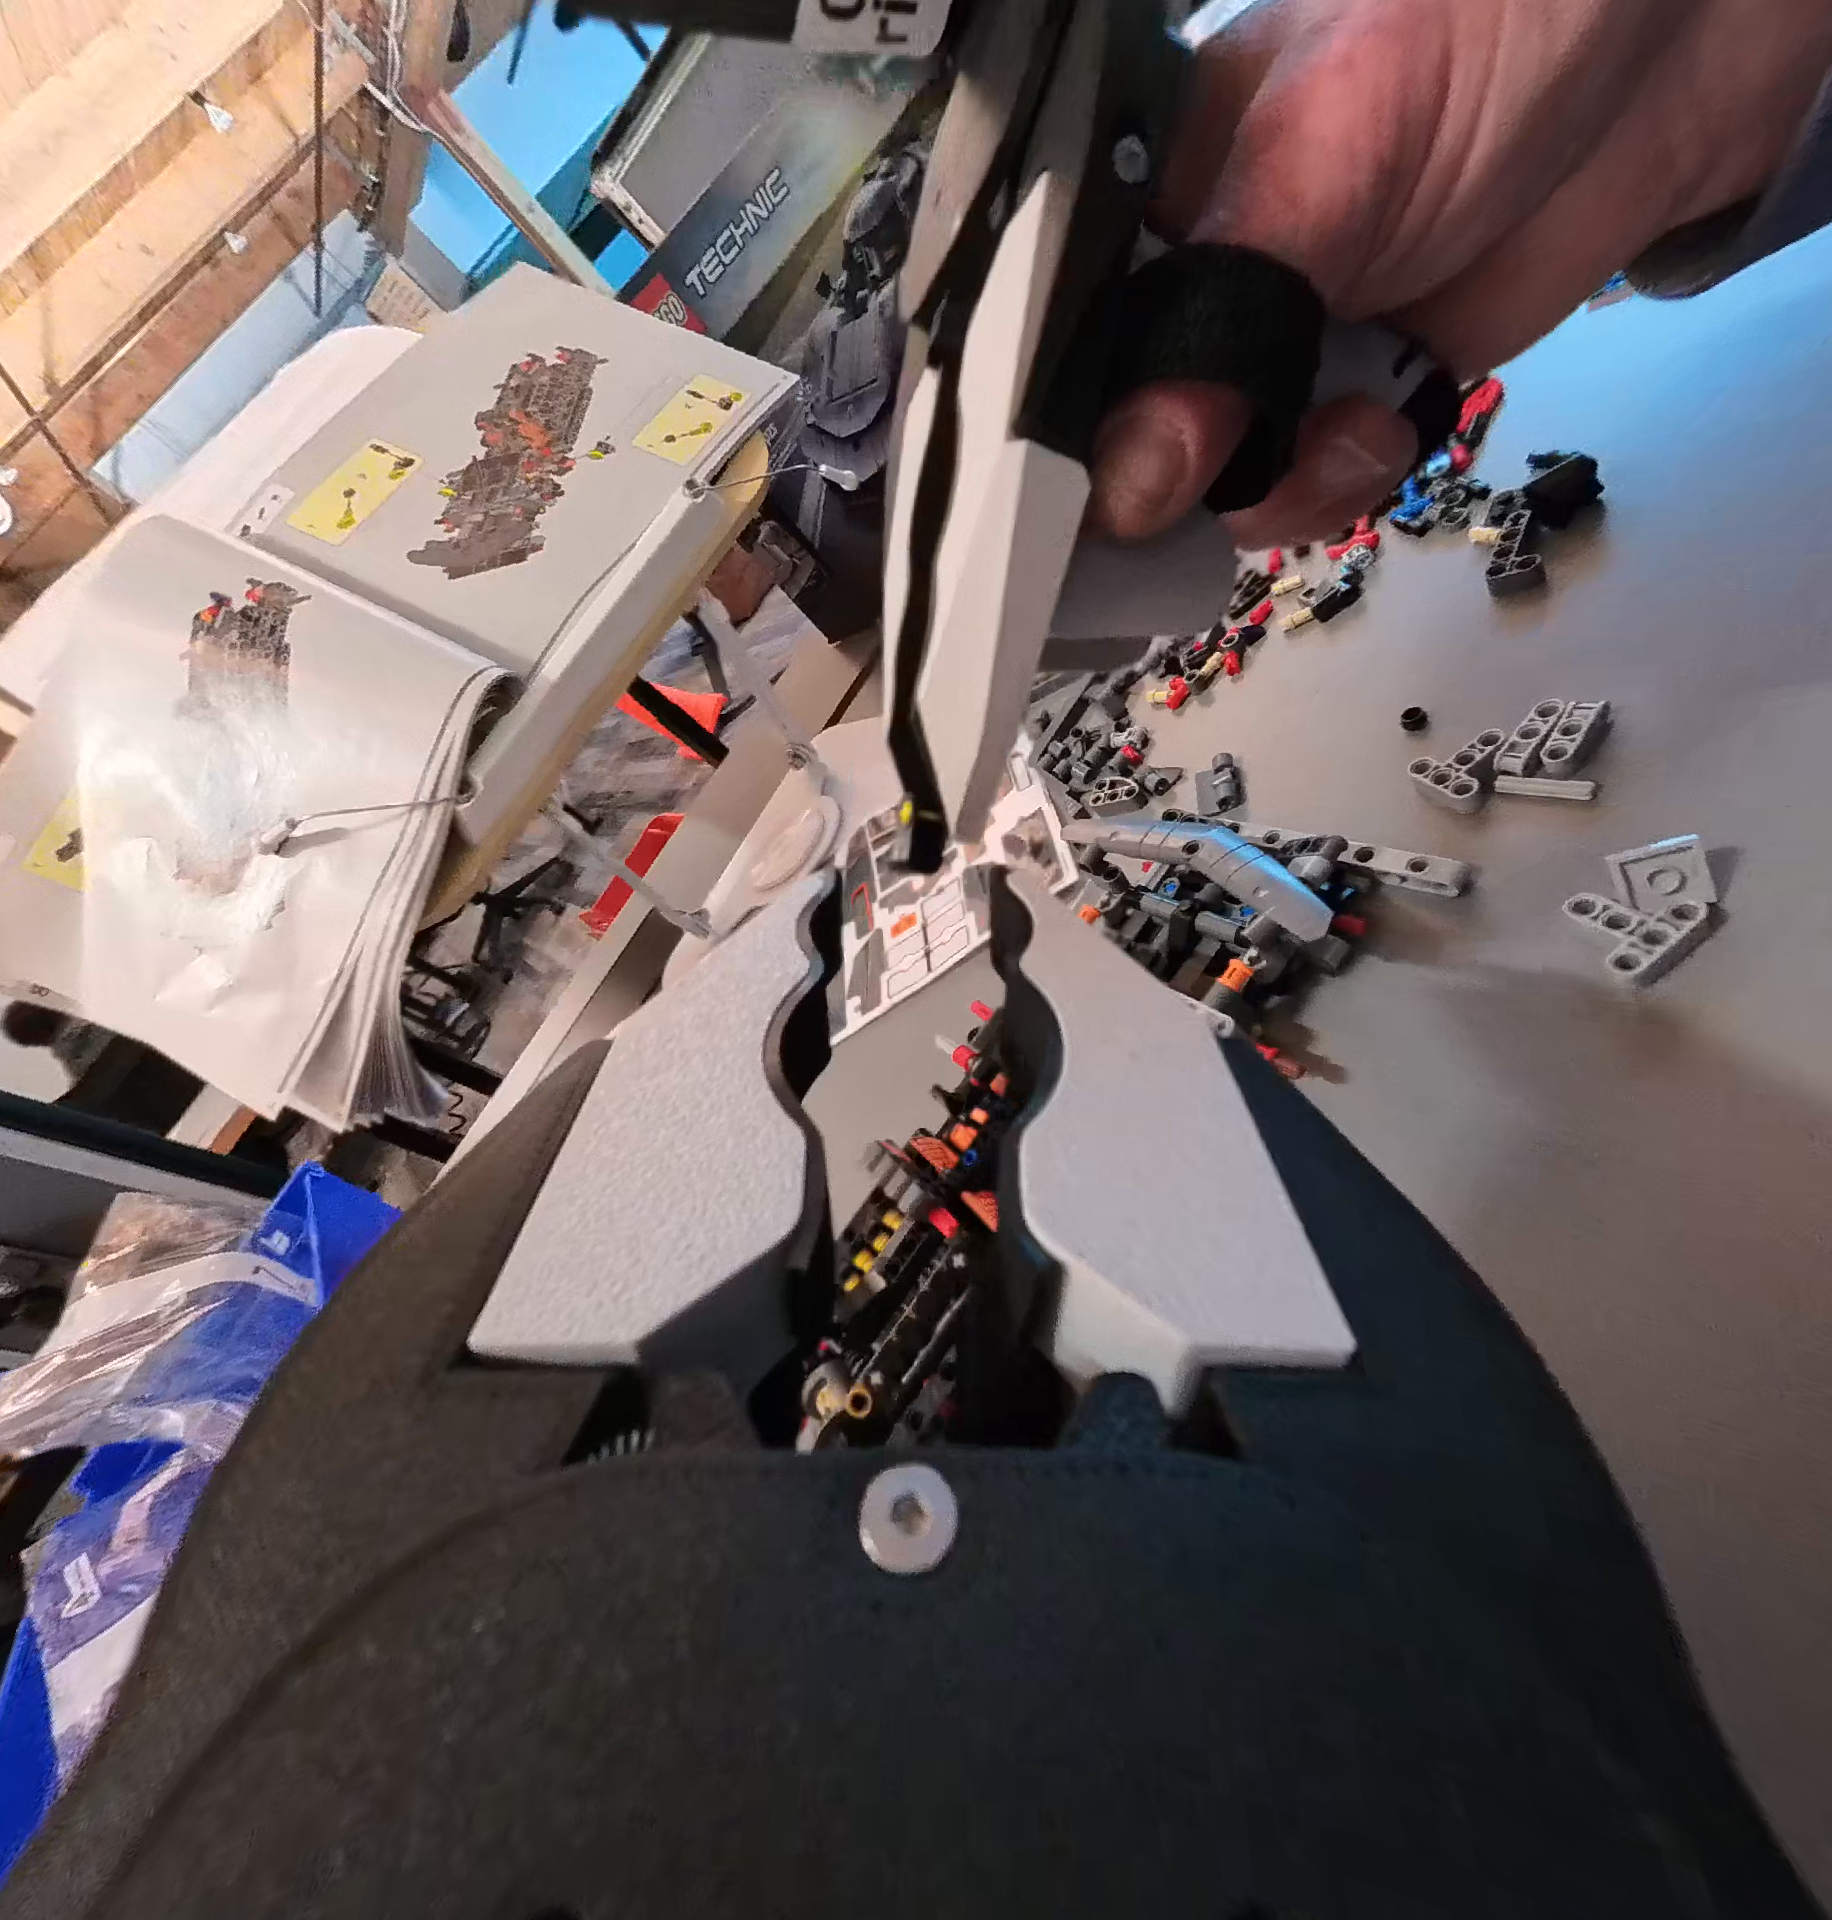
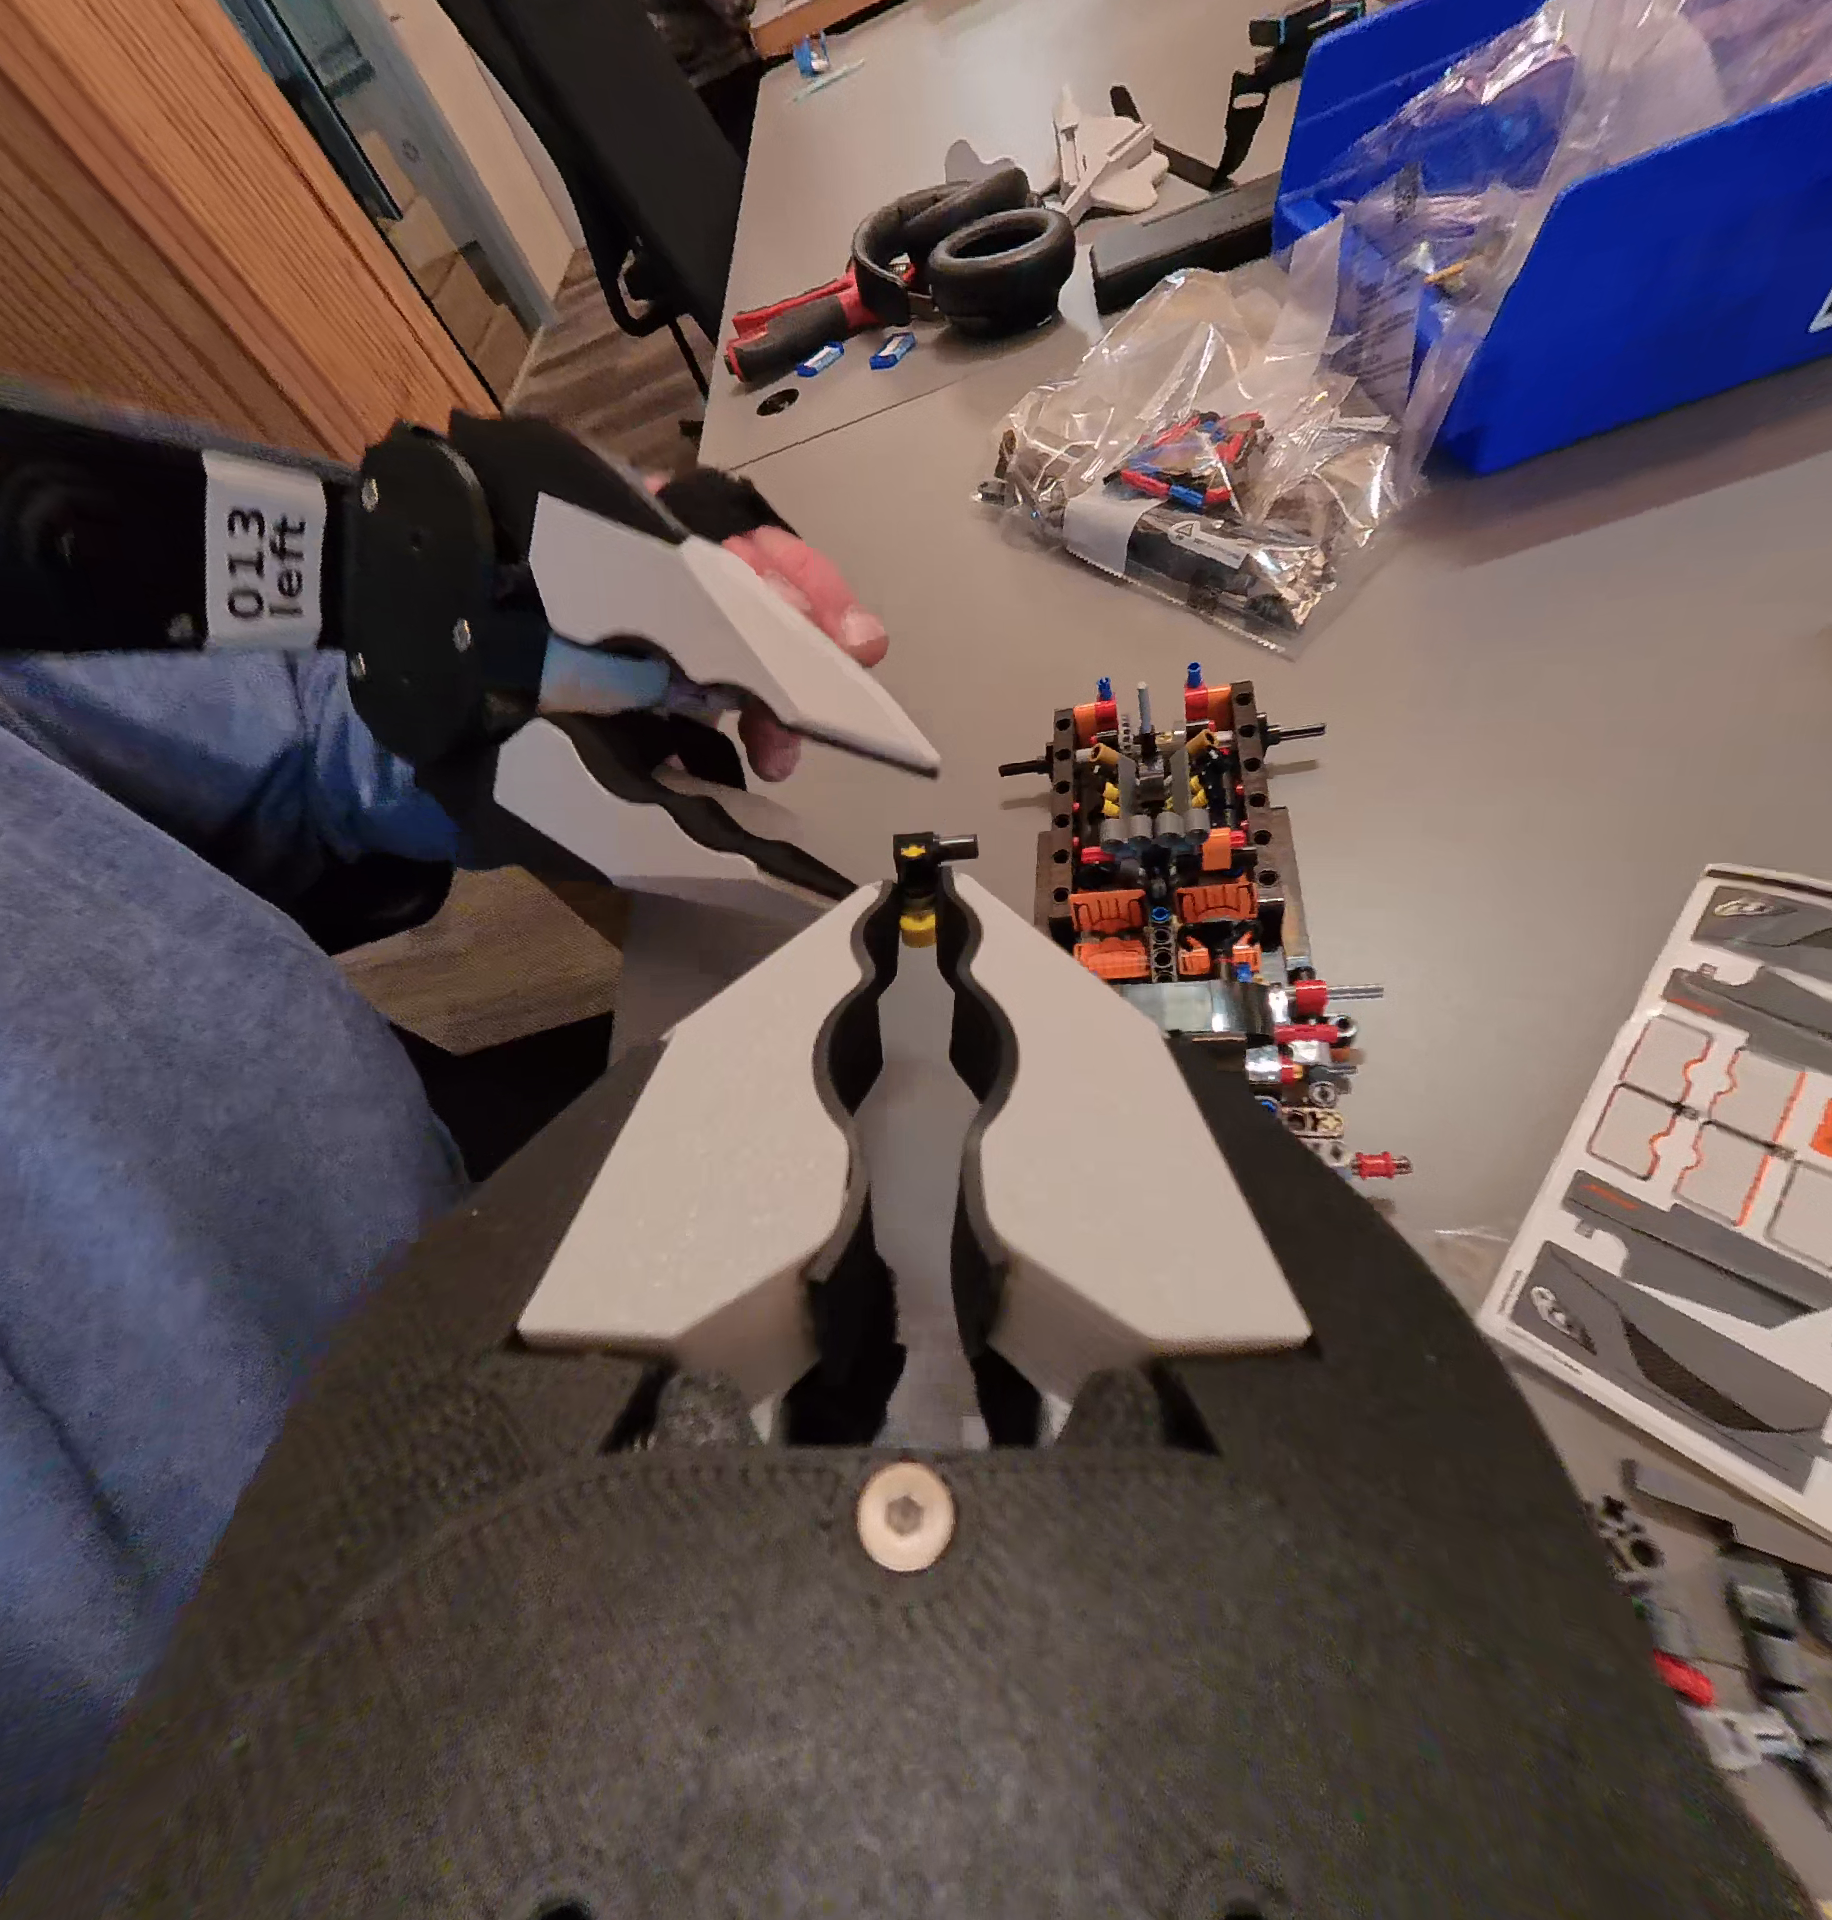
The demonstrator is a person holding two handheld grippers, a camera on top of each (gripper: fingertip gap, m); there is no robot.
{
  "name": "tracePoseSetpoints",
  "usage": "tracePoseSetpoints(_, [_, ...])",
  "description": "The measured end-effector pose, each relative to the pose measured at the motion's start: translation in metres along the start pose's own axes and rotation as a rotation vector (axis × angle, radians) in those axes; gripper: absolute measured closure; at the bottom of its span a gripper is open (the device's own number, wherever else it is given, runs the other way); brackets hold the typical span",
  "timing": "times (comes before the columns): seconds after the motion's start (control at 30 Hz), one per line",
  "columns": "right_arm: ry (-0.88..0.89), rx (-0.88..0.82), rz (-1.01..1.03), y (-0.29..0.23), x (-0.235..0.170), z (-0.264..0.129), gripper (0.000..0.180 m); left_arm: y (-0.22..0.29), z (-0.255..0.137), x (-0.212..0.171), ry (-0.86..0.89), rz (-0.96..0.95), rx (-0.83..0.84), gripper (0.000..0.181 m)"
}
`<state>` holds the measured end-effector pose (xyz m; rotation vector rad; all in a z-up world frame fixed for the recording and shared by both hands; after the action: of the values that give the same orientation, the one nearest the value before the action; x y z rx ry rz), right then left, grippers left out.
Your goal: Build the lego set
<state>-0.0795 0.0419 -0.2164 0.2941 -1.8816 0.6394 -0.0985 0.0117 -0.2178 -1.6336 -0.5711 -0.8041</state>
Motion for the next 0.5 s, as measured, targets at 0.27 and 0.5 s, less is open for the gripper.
tracePoseSetpoints(0.27, [-0.197,-0.107,-0.309,-0.003,-0.028,-0.001,0.176,-0.003,-0.008,-0.049,-0.18,-0.187,-0.347,0.133])
tracePoseSetpoints(0.5, [-0.306,-0.105,-0.306,-0.002,-0.058,0.005,0.176,0.012,0.014,-0.087,-0.343,-0.164,-0.537,0.113])
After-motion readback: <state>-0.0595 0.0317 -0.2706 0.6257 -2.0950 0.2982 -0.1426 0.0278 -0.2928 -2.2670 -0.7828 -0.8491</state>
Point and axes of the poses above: each gripper's, where its closed fingertips meet, z out along the fingers, x out of its top, y = z × x across the jaws, the point moved 2 cm from there along -z, back along the fingers, and after that the axes turned 8 degrees about y, right-handed, at the moved point
